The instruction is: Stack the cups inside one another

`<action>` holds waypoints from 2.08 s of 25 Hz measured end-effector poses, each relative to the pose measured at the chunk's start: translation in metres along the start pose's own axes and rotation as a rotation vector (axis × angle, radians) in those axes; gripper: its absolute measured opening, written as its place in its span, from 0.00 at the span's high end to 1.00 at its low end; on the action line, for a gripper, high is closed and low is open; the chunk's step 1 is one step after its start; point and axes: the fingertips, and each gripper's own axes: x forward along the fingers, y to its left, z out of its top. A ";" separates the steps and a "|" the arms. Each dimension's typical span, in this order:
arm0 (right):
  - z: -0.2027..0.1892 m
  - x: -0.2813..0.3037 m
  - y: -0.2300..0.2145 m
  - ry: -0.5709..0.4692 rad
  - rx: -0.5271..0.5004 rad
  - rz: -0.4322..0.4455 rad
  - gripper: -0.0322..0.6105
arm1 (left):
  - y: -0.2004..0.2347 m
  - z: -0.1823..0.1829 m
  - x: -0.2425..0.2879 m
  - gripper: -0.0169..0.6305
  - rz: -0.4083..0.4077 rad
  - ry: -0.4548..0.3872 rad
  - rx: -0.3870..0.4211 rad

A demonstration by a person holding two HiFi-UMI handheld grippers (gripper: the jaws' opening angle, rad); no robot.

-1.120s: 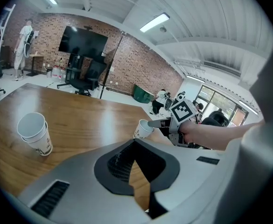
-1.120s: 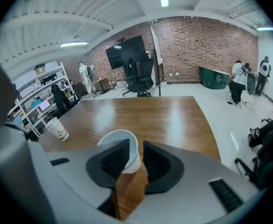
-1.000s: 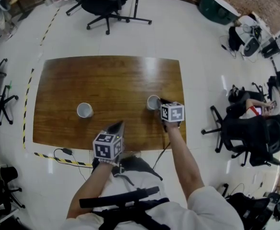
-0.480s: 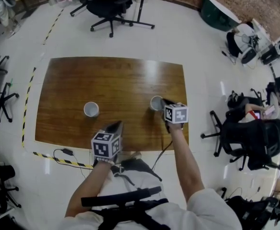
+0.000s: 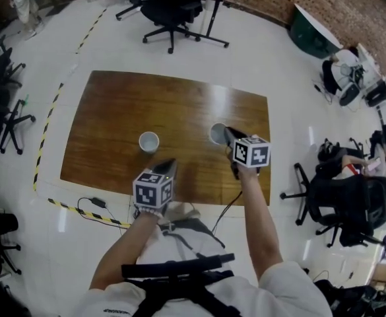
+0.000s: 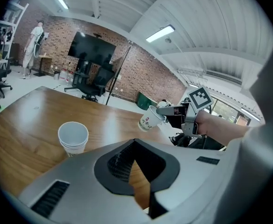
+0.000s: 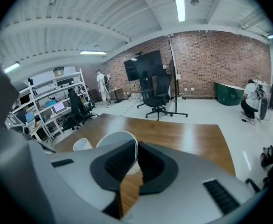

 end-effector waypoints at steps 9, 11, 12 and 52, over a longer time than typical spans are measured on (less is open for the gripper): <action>0.024 0.017 0.088 -0.031 -0.024 0.141 0.91 | 0.032 0.005 -0.031 0.98 0.036 -0.037 -0.025; 0.030 0.019 0.105 -0.036 -0.033 0.159 0.91 | 0.038 0.008 -0.036 0.98 0.045 -0.042 -0.024; 0.031 0.022 0.113 -0.036 -0.037 0.167 0.91 | 0.042 0.010 -0.038 0.98 0.052 -0.044 -0.023; -0.024 0.135 0.235 0.216 -0.230 0.252 0.91 | 0.138 0.002 -0.089 0.98 0.138 -0.062 -0.150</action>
